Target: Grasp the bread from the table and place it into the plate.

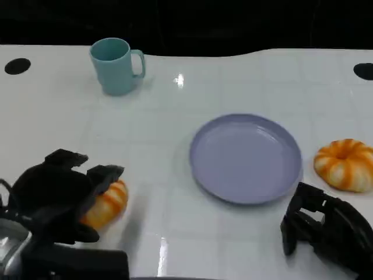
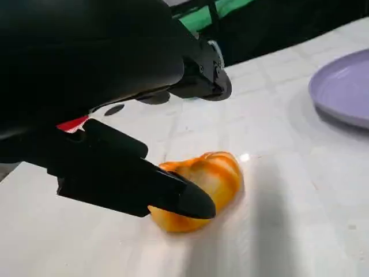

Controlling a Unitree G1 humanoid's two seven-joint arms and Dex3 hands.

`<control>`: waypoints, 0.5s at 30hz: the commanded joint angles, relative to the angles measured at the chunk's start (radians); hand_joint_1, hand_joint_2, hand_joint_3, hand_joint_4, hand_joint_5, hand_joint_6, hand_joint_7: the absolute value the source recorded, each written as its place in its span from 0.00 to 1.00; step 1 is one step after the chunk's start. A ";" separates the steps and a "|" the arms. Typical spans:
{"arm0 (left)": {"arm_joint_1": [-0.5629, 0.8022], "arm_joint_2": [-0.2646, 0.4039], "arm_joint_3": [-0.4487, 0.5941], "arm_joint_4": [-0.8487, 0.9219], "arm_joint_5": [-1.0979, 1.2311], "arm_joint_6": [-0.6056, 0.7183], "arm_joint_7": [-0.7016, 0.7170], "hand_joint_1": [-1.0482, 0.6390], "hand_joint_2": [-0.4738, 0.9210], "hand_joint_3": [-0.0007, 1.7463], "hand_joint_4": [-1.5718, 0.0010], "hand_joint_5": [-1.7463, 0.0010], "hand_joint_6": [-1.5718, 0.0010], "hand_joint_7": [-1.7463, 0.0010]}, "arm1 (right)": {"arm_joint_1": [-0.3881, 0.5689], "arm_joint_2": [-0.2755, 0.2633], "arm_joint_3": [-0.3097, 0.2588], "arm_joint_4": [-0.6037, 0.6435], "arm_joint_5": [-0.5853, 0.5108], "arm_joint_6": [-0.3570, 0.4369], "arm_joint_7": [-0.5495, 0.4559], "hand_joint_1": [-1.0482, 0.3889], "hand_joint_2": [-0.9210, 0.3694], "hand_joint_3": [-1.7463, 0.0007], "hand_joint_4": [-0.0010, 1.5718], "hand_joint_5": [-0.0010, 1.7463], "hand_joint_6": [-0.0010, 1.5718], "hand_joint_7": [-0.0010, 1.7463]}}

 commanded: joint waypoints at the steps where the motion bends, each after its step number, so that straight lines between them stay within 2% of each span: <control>1: -0.074 0.030 -0.059 0.138 0.014 0.014 0.021 0.31 0.92 0.00 1.00 0.87 0.86 1.00 | 0.009 -0.019 -0.001 -0.013 -0.010 0.017 -0.011 0.31 0.00 0.86 0.46 1.00 0.39 0.91; 9: -0.256 -0.008 -0.186 0.493 -0.019 0.018 0.090 0.35 0.90 0.00 0.99 0.89 0.88 1.00 | 0.018 -0.020 0.003 -0.026 -0.014 0.012 -0.016 0.31 0.00 0.86 0.46 1.00 0.39 0.92; 15: -0.341 -0.020 -0.245 0.632 -0.041 0.039 0.102 0.37 0.93 0.01 0.98 0.90 0.86 0.99 | 0.021 -0.020 0.003 -0.028 -0.010 0.008 -0.012 0.32 0.00 0.86 0.46 1.00 0.39 0.92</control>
